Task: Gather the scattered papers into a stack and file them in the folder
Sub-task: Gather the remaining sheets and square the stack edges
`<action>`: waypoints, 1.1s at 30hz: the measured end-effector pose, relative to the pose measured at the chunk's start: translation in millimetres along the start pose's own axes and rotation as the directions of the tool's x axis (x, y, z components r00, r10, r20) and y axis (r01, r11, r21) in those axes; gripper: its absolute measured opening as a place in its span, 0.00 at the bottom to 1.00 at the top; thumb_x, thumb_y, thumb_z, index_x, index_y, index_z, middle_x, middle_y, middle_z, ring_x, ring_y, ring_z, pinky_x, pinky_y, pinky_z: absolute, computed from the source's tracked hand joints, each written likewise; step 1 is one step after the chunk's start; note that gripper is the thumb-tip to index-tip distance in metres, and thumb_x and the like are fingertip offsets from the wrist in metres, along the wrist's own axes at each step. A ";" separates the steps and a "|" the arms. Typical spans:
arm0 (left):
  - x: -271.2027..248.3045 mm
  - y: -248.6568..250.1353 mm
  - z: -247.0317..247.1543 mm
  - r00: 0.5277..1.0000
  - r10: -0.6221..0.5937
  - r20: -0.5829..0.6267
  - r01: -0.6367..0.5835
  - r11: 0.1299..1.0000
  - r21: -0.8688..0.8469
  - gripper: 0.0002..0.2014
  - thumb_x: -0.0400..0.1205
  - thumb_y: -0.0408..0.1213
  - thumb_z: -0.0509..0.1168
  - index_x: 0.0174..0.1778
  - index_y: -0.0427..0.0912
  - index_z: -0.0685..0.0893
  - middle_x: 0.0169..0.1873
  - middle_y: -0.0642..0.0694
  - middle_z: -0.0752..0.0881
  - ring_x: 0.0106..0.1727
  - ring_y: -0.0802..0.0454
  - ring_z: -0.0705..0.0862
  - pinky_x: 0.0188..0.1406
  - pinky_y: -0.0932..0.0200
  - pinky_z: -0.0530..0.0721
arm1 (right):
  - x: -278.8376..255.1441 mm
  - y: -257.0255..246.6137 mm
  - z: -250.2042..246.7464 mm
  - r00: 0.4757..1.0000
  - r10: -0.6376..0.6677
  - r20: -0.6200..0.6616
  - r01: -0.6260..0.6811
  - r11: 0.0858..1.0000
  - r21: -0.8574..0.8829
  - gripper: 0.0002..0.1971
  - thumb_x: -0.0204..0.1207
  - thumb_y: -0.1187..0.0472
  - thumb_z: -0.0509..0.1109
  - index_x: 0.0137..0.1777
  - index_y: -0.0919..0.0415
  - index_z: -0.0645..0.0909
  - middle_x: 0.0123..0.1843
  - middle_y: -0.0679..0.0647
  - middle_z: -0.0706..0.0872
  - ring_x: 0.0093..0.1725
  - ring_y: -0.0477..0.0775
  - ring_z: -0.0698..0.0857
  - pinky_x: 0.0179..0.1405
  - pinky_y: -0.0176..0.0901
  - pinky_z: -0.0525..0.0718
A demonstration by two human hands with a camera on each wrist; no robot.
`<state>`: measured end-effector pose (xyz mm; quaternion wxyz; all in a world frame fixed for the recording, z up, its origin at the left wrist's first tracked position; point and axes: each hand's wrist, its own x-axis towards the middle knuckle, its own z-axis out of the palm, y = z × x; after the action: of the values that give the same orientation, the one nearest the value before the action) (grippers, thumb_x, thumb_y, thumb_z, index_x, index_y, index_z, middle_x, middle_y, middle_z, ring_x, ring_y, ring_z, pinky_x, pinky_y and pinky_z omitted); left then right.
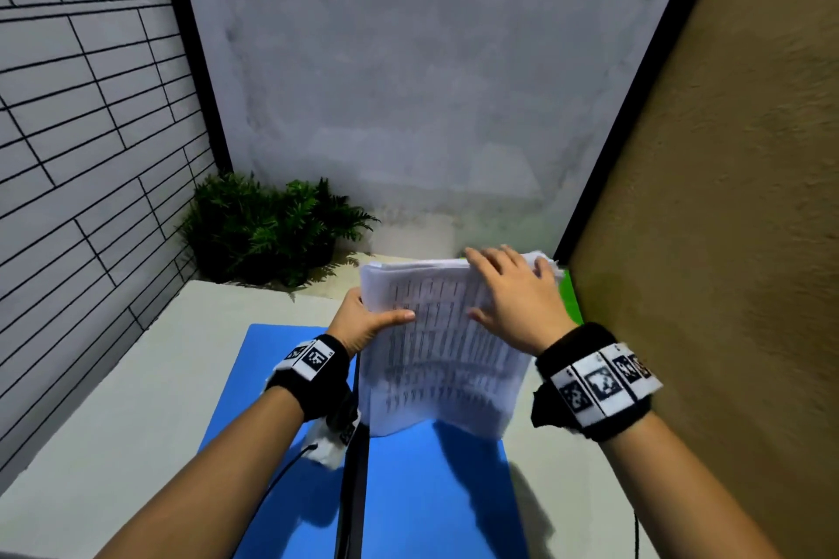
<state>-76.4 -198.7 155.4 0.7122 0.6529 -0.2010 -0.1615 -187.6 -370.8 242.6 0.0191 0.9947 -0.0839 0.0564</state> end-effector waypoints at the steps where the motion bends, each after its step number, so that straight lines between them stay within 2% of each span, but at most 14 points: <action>1: 1.5 -1.1 -0.9 1.000 -0.002 0.006 0.002 1.000 0.001 0.25 0.49 0.44 0.79 0.40 0.49 0.81 0.40 0.49 0.86 0.42 0.57 0.85 0.33 0.72 0.85 | -0.2 14.5 -2.5 0.999 0.044 -0.024 -0.044 0.999 -0.003 0.31 0.73 0.47 0.68 0.74 0.52 0.65 0.73 0.55 0.73 0.76 0.55 0.68 0.71 0.58 0.64; 3: 3.3 -4.7 -4.5 1.000 -0.017 0.006 0.017 1.000 0.002 0.27 0.46 0.46 0.79 0.41 0.49 0.82 0.40 0.48 0.87 0.44 0.55 0.86 0.36 0.68 0.86 | -0.7 43.2 -6.3 0.991 0.123 -0.060 -0.116 0.986 0.120 0.16 0.70 0.51 0.73 0.55 0.56 0.80 0.53 0.58 0.86 0.57 0.53 0.83 0.51 0.47 0.75; 5: 6.4 -8.5 -8.7 0.999 -0.038 0.026 0.038 0.999 -0.007 0.33 0.40 0.49 0.81 0.42 0.48 0.83 0.38 0.50 0.90 0.42 0.55 0.88 0.40 0.64 0.87 | -0.7 67.6 2.5 0.984 0.179 -0.017 -0.139 0.814 0.564 0.13 0.62 0.56 0.80 0.38 0.64 0.83 0.31 0.56 0.83 0.31 0.38 0.81 0.33 0.41 0.72; 8: 11.3 -18.7 -14.8 0.986 -0.105 0.127 0.120 0.986 -0.116 0.39 0.38 0.54 0.83 0.46 0.44 0.85 0.37 0.49 0.92 0.43 0.52 0.89 0.48 0.54 0.88 | -6.7 78.1 40.7 0.957 0.246 0.155 -0.176 0.066 0.982 0.30 0.38 0.54 0.88 0.41 0.67 0.83 0.29 0.46 0.89 0.30 0.36 0.84 0.34 0.33 0.83; 9: 11.7 -22.3 -15.2 0.977 -0.142 0.156 0.168 0.972 -0.165 0.40 0.39 0.53 0.84 0.47 0.43 0.85 0.38 0.49 0.92 0.43 0.51 0.89 0.48 0.53 0.88 | -9.7 75.0 59.5 0.944 0.236 0.229 -0.223 -0.053 0.973 0.36 0.32 0.50 0.88 0.43 0.63 0.84 0.33 0.46 0.91 0.34 0.39 0.87 0.36 0.33 0.86; 12: 15.2 -26.2 -12.9 0.977 -0.173 0.128 0.192 0.969 -0.154 0.36 0.42 0.46 0.84 0.47 0.41 0.84 0.36 0.51 0.93 0.43 0.50 0.89 0.46 0.58 0.89 | -9.8 52.5 96.5 0.938 0.219 0.267 -0.271 -0.013 0.962 0.25 0.45 0.59 0.86 0.44 0.57 0.83 0.40 0.47 0.92 0.40 0.47 0.89 0.50 0.43 0.88; 16: 21.2 -5.9 -7.4 0.998 -0.029 -0.054 0.025 0.997 -0.071 0.17 0.60 0.33 0.80 0.40 0.43 0.82 0.31 0.53 0.91 0.41 0.50 0.86 0.38 0.68 0.88 | 0.4 39.4 90.8 0.911 0.385 0.150 -0.145 -0.042 0.988 0.11 0.65 0.78 0.73 0.39 0.60 0.84 0.27 0.41 0.89 0.30 0.37 0.86 0.53 0.51 0.82; 18: 20.5 4.0 -9.1 0.996 0.015 -0.082 -0.022 0.997 -0.079 0.17 0.58 0.34 0.81 0.38 0.42 0.82 0.33 0.52 0.89 0.42 0.50 0.84 0.34 0.69 0.86 | 1.8 44.0 82.1 0.921 0.383 0.075 -0.041 -0.095 0.995 0.09 0.61 0.71 0.79 0.38 0.61 0.84 0.27 0.42 0.89 0.30 0.37 0.85 0.46 0.45 0.84; 21: 21.2 5.6 -20.3 1.000 0.008 0.006 -0.008 0.995 -0.095 0.41 0.35 0.55 0.83 0.44 0.44 0.83 0.38 0.52 0.90 0.45 0.53 0.84 0.43 0.62 0.86 | 4.0 50.1 72.8 0.945 0.327 0.026 0.006 -0.097 0.995 0.32 0.35 0.47 0.87 0.41 0.61 0.85 0.32 0.43 0.91 0.35 0.40 0.87 0.39 0.35 0.87; 24: 21.2 1.6 -23.7 0.974 -0.046 0.223 0.087 0.980 -0.178 0.43 0.38 0.53 0.84 0.51 0.44 0.83 0.38 0.52 0.92 0.44 0.54 0.89 0.43 0.62 0.87 | 8.4 55.9 73.1 0.950 0.313 -0.010 0.042 -0.095 0.995 0.30 0.37 0.49 0.86 0.41 0.60 0.85 0.33 0.44 0.91 0.35 0.41 0.87 0.41 0.36 0.86; 27: 21.6 -6.8 -22.8 0.955 -0.147 0.258 0.208 0.951 -0.229 0.39 0.37 0.48 0.86 0.44 0.36 0.86 0.35 0.46 0.92 0.39 0.52 0.90 0.37 0.61 0.88 | 12.7 61.5 77.1 0.946 0.325 -0.005 0.054 -0.141 0.989 0.34 0.34 0.43 0.87 0.40 0.60 0.87 0.36 0.46 0.92 0.37 0.43 0.88 0.42 0.35 0.86; 29: 23.3 -10.2 -21.9 0.963 -0.160 0.216 0.204 0.959 -0.199 0.31 0.41 0.48 0.85 0.37 0.39 0.90 0.35 0.45 0.92 0.39 0.50 0.90 0.37 0.60 0.88 | 16.3 65.8 82.6 0.946 0.325 0.006 0.046 -0.154 0.987 0.34 0.30 0.40 0.86 0.37 0.60 0.88 0.35 0.45 0.92 0.37 0.41 0.88 0.43 0.32 0.86; 32: 24.7 -7.4 -12.5 0.999 -0.045 0.026 0.047 0.998 -0.052 0.04 0.64 0.34 0.78 0.30 0.47 0.91 0.29 0.56 0.91 0.39 0.56 0.88 0.37 0.65 0.87 | 19.6 67.6 88.8 0.951 0.309 0.009 0.053 -0.193 0.980 0.33 0.28 0.42 0.87 0.35 0.58 0.90 0.35 0.45 0.92 0.36 0.40 0.88 0.41 0.31 0.86; 33: 25.1 -8.9 -8.6 0.999 0.023 -0.044 -0.022 0.999 0.025 0.12 0.70 0.26 0.73 0.29 0.50 0.91 0.27 0.61 0.90 0.36 0.63 0.86 0.36 0.68 0.86 | 20.6 67.8 90.7 0.944 0.330 -0.006 0.078 -0.205 0.976 0.34 0.28 0.42 0.87 0.35 0.60 0.90 0.34 0.45 0.92 0.35 0.40 0.88 0.40 0.31 0.86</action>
<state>-50.0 -204.5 147.9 0.7102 0.6627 -0.1946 -0.1365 -169.0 -445.3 156.8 -0.7483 0.6117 -0.1074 0.2330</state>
